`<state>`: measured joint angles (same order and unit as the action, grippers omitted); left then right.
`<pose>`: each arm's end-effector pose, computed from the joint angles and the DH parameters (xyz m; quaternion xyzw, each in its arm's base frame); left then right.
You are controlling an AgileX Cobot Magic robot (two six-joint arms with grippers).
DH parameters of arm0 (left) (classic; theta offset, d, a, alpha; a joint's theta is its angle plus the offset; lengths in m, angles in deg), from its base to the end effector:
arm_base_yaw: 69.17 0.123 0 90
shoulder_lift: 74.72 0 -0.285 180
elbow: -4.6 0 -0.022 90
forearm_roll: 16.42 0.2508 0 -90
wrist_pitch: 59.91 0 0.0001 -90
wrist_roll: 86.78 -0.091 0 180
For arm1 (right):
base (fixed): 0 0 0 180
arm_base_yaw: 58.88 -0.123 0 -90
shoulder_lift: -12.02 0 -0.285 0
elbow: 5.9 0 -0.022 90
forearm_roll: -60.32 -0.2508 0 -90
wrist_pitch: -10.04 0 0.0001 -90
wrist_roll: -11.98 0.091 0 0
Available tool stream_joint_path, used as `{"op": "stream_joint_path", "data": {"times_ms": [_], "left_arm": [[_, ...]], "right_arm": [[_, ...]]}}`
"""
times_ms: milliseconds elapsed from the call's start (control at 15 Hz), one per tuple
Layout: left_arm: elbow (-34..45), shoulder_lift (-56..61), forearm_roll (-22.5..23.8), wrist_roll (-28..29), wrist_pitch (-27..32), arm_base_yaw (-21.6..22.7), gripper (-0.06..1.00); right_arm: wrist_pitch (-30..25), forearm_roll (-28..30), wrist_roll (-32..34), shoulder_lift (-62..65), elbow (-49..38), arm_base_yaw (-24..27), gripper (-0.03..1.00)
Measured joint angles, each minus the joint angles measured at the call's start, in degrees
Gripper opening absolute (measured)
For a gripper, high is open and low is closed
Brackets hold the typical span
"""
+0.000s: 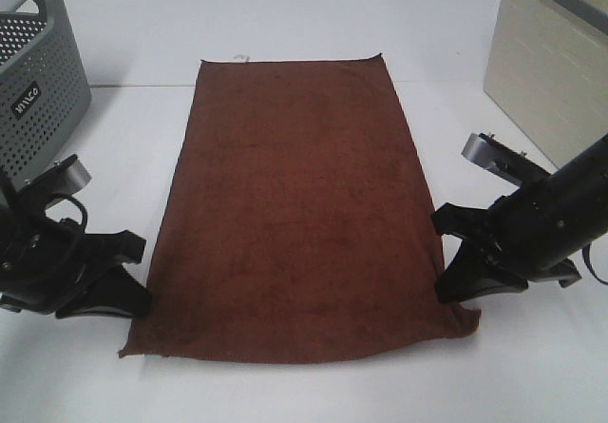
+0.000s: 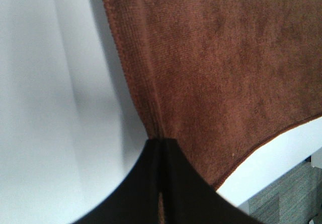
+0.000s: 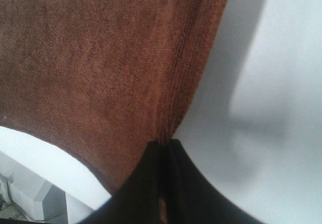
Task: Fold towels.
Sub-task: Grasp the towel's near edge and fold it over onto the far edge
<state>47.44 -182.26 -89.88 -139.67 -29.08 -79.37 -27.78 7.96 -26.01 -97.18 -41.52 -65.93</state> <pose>0.2440 -0.0894 0.1131 -0.0211 0.9533 -0.2835 0.1017 0.2622 0.0770 0.1215 -0.0160 0.9646 0.2584 0.0501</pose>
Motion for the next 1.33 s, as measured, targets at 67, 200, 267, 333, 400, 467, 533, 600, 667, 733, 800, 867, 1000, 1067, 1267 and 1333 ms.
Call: {"op": "stream_joint_path", "data": {"times_ms": [67, 200, 267, 333, 400, 467, 533, 600, 667, 733, 800, 867, 1000, 1067, 1267, 1333], "left_arm": [[2.2, 2.3, 0.4, 0.2, 0.0, 0.0, 0.0], [8.5, 8.9, 0.7, 0.5, 0.0, 0.0, 0.0], [10.8, 11.1, 0.7, 0.7, 0.0, 0.0, 0.0], [13.7, 13.1, 0.7, 1.3, 0.0, 0.0, 0.0], [16.0, 15.1, 0.7, 1.5, 0.0, 0.0, 0.0], [17.9, 16.5, 0.7, 1.8, 0.1, 0.0, 0.0], [19.0, 17.6, 0.7, 1.9, 0.1, 0.0, 0.0], [19.2, 18.1, 0.7, 2.1, 0.1, 0.0, 0.0], [19.1, 18.2, 0.6, 2.1, -0.1, 0.0, 0.0], [18.3, 18.2, 0.5, 2.1, -0.9, 0.0, 0.0], [15.6, 18.0, 0.1, 2.2, -2.5, 0.0, 0.0], [12.9, 18.0, -0.1, 2.2, -2.8, 0.0, 0.0], [6.9, 17.6, -0.3, 2.3, -3.2, 0.0, 0.0], [3.3, 16.7, -0.3, 2.3, -3.7, 0.0, 0.0], [-6.4, 11.4, -0.3, 2.3, -8.2, 0.0, 0.0], [-10.1, 8.5, -0.3, 2.3, -10.0, 0.0, 0.0]], "right_arm": [[-0.4, 0.5, 1.0, 2.2, -3.2, 0.0, 0.0], [-0.2, 0.6, 1.0, 6.0, -9.2, 0.0, 0.0], [-0.2, 0.5, 1.0, 8.0, -12.0, 0.0, 0.0], [0.0, 0.5, 1.0, 9.9, -14.6, 0.0, 0.0], [0.3, 0.5, 1.1, 11.8, -16.8, 0.0, 0.0], [0.3, 0.5, 1.1, 13.5, -18.2, 0.0, 0.0], [0.5, 0.5, 1.1, 14.8, -18.6, 0.0, 0.0], [0.9, 0.2, 1.1, 15.5, -18.5, 0.0, 0.0], [0.9, 0.1, 1.1, 15.8, -17.8, 0.0, 0.0], [0.9, 0.1, 1.3, 15.8, -16.3, 0.0, 0.0], [1.1, 0.2, 1.4, 15.9, -13.2, 0.0, 0.0], [1.1, 0.2, 1.4, 15.8, -10.1, 0.0, 0.0], [1.2, 0.6, 2.6, 14.3, -2.5, 0.0, 0.0], [1.0, 1.3, 3.2, 12.7, 1.5, 0.0, 0.0], [-0.1, 5.8, 6.5, 5.5, 15.4, 0.0, 0.0], [-0.6, 7.7, 7.6, 2.9, 19.6, 0.0, 0.0]]}}
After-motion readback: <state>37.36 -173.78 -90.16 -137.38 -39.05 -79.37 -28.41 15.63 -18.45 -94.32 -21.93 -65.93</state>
